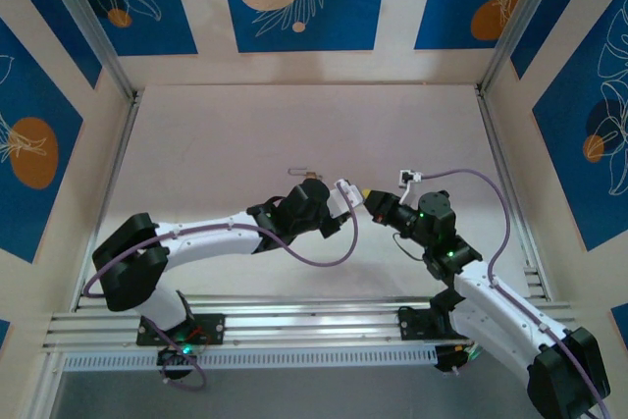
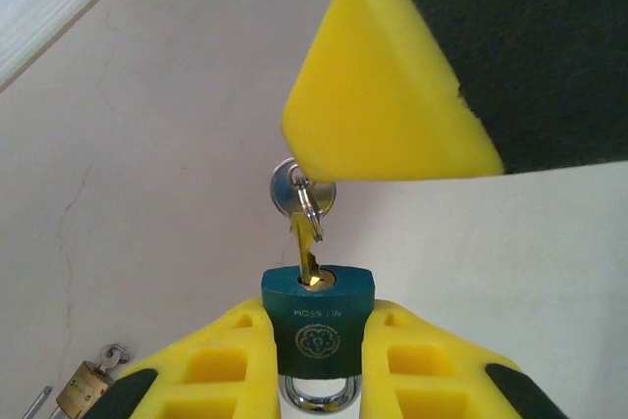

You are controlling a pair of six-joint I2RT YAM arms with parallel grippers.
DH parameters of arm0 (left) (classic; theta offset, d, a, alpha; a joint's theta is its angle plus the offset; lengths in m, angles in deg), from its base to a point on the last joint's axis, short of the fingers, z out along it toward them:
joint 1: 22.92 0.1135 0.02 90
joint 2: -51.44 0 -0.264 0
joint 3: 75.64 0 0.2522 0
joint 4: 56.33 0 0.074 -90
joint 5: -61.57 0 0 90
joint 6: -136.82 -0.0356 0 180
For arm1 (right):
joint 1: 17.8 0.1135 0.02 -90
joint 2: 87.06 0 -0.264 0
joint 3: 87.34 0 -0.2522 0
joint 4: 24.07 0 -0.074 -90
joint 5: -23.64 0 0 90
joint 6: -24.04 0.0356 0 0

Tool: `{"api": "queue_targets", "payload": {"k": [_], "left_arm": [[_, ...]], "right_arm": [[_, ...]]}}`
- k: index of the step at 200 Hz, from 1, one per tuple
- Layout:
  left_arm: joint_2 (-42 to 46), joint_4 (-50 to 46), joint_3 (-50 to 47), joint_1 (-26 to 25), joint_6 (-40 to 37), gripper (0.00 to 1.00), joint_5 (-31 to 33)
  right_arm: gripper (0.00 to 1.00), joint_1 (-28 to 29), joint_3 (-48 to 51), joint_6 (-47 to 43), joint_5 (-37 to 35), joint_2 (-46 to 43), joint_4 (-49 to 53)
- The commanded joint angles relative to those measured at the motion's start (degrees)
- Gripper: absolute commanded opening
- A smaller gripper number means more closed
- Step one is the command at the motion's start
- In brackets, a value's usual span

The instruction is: Unlock with the key

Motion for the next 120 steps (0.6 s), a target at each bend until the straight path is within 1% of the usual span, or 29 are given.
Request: {"api": "queue_targets", "payload": {"k": [1,64,96,120], "left_arm": [[0.18,0.46,0.74,0.64,0.63,0.17,-0.25],[-0.39,-1.92,-0.65,0.69,0.95,0.17,-1.00],[-0.59,-1.97,-1.07,0.64,1.03,0.17,-0.91],[-0.62,-1.31,-1.27,0.64,1.07,0.17,-0.52]], "right_arm": [[0.00,-1.54,-1.81,-1.52,-2.14,-0.65,2.13],[0.00,-6.81,-2.55,-0.34,-0.23,0.91,-0.31],[0.00,-7.25,-3.23,-0.14,1.50,3.01,-2.05],[0.00,-7.21,-3.13,-0.22,1.47,3.06,-1.83]]}}
